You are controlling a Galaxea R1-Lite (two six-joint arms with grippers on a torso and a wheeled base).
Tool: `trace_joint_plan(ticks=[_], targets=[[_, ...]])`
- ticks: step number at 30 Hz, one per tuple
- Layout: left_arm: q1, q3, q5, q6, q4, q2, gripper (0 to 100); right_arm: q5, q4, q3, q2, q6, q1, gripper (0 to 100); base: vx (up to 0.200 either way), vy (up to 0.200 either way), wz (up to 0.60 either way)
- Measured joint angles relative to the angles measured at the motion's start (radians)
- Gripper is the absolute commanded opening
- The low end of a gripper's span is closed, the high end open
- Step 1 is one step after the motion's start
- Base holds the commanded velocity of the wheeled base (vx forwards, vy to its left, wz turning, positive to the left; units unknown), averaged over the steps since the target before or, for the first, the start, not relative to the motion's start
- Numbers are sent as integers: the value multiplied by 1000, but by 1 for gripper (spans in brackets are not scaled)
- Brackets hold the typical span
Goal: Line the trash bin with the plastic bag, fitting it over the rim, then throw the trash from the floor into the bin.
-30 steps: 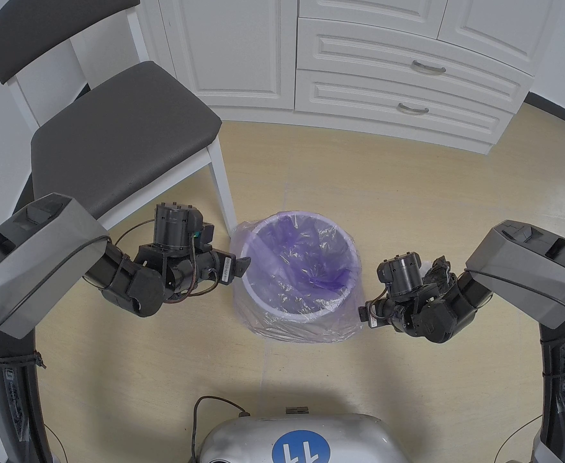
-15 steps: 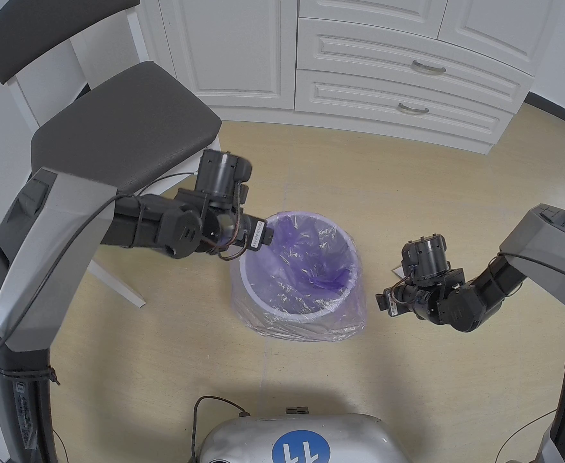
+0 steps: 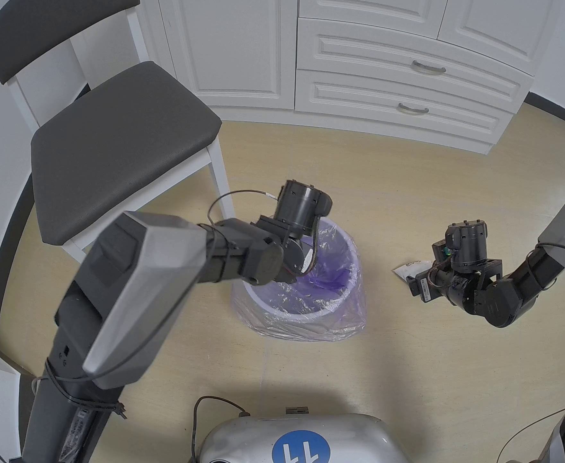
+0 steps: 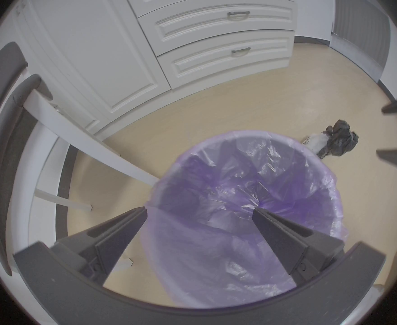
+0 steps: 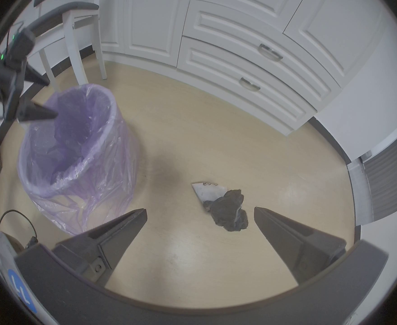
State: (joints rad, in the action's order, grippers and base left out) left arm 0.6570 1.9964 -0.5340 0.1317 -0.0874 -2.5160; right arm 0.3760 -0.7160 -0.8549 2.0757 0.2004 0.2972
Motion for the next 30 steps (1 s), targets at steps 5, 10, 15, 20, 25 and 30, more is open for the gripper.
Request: trace_joint_plan(ticks=[5,10,15,20,25,30], targets=[[16,3,-48,57,99,-68,100,-1,-36,24,-17,24,-17,100,0,0,0],[17,3,-81,143,234,-119,100,-2,-48,32,-21,33,-23,100,0,0,0],[10,3,-90,184,230,-140,100,-2,-50,36,-21,47,-31,100,0,0,0],[3,-19,-104,209,206,-120,100,-2,-51,44,-21,65,-41,100,0,0,0],[-2,-111,-149,258,209,-69,100,-3,-51,53,-21,75,-43,100,0,0,0],[-5,-256,-184,290,213,1,100,-3,-51,64,-22,93,-47,100,0,0,0]])
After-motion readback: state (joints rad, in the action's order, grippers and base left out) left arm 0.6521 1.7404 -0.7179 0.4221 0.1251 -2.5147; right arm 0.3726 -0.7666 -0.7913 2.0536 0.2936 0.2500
